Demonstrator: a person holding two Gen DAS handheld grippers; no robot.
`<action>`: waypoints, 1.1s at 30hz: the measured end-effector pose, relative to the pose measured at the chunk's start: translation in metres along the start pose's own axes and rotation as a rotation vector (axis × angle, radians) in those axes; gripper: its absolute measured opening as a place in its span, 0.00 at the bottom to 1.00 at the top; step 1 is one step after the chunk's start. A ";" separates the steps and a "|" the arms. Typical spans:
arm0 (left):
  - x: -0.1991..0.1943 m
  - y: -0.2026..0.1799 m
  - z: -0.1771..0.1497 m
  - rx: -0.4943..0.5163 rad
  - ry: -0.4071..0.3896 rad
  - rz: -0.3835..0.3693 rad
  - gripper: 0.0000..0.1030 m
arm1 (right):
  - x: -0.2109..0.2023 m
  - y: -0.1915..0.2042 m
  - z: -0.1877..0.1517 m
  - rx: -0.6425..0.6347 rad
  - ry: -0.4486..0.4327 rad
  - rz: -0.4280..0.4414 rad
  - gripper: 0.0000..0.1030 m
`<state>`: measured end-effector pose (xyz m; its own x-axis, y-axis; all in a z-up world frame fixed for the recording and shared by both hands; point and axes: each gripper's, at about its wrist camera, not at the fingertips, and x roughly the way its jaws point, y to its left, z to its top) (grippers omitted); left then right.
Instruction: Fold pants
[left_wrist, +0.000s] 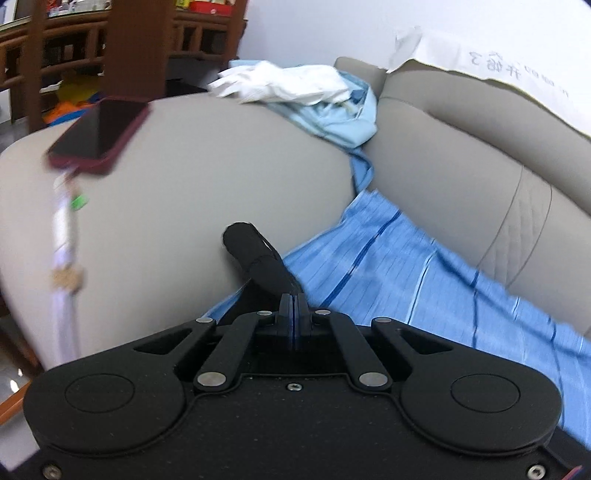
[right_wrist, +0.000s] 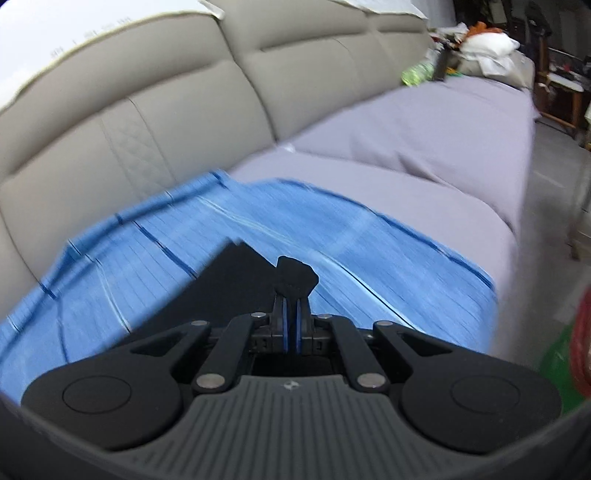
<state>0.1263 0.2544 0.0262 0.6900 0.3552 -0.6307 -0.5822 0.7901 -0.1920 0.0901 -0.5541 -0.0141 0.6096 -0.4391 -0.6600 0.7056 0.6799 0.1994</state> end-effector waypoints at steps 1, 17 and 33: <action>-0.005 0.007 -0.008 -0.002 0.008 0.009 0.01 | -0.002 -0.005 -0.006 -0.004 0.005 -0.018 0.07; -0.025 0.053 -0.093 0.061 0.124 0.088 0.02 | 0.033 -0.006 -0.044 -0.255 0.143 -0.248 0.46; -0.002 0.108 -0.124 -0.070 0.295 0.129 0.01 | -0.067 0.218 -0.090 -0.409 0.083 0.784 0.74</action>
<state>0.0085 0.2773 -0.0863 0.4605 0.2821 -0.8416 -0.6916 0.7084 -0.1410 0.1707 -0.3236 0.0080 0.8241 0.2742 -0.4956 -0.0979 0.9308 0.3521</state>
